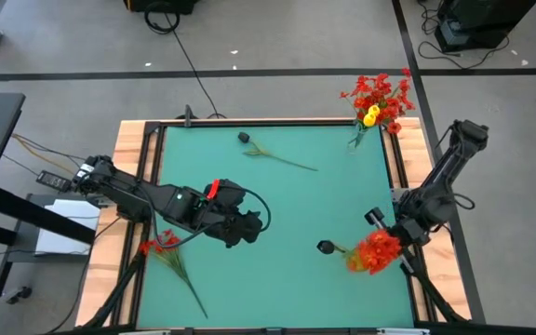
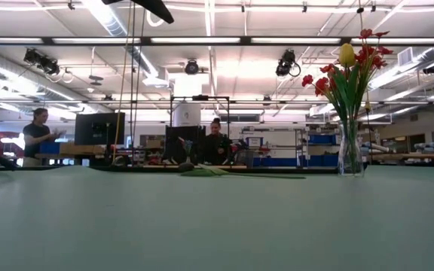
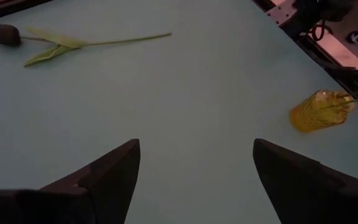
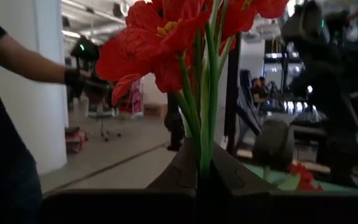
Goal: Sort flowers into vase by color
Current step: Put the top red flowers into the yellow vase
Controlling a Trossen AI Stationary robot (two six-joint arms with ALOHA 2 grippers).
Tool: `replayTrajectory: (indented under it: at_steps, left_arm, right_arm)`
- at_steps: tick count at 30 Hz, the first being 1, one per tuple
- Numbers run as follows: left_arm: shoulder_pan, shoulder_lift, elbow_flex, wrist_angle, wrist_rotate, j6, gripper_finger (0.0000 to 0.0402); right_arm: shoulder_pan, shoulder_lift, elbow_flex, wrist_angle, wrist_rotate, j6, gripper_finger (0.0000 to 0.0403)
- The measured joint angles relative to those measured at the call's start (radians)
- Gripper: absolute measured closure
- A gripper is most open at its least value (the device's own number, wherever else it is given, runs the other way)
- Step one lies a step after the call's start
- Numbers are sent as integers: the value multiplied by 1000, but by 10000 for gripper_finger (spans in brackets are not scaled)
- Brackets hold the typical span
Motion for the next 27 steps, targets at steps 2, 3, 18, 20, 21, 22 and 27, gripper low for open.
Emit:
replayTrajectory:
  at_steps: [2, 3, 18, 20, 21, 22, 27]
  left_arm:
    - [0, 0, 0, 3, 0, 0, 84]
    - [0, 0, 0, 3, 0, 0, 84]
    - [0, 0, 0, 6, 0, -33, 84]
    - [0, 0, 0, 6, 0, -33, 84]
    - [0, 0, 0, 6, 0, -33, 84]
    - [0, 0, 0, 6, 0, -33, 84]
    - [-2, 0, 0, 6, 0, -30, 84]
  right_arm:
    - [0, 27, 0, -1, 15, 11, 389]
    - [0, 40, 0, 0, 25, 18, 389]
    - [1, 42, 1, -115, 386, 355, 244]
    - [9, 34, 1, -145, 371, 387, 227]
    - [15, 30, 1, -159, 369, 411, 219]
    - [21, 26, 1, -170, 366, 437, 211]
    - [60, -14, 2, -193, 362, 560, 172]
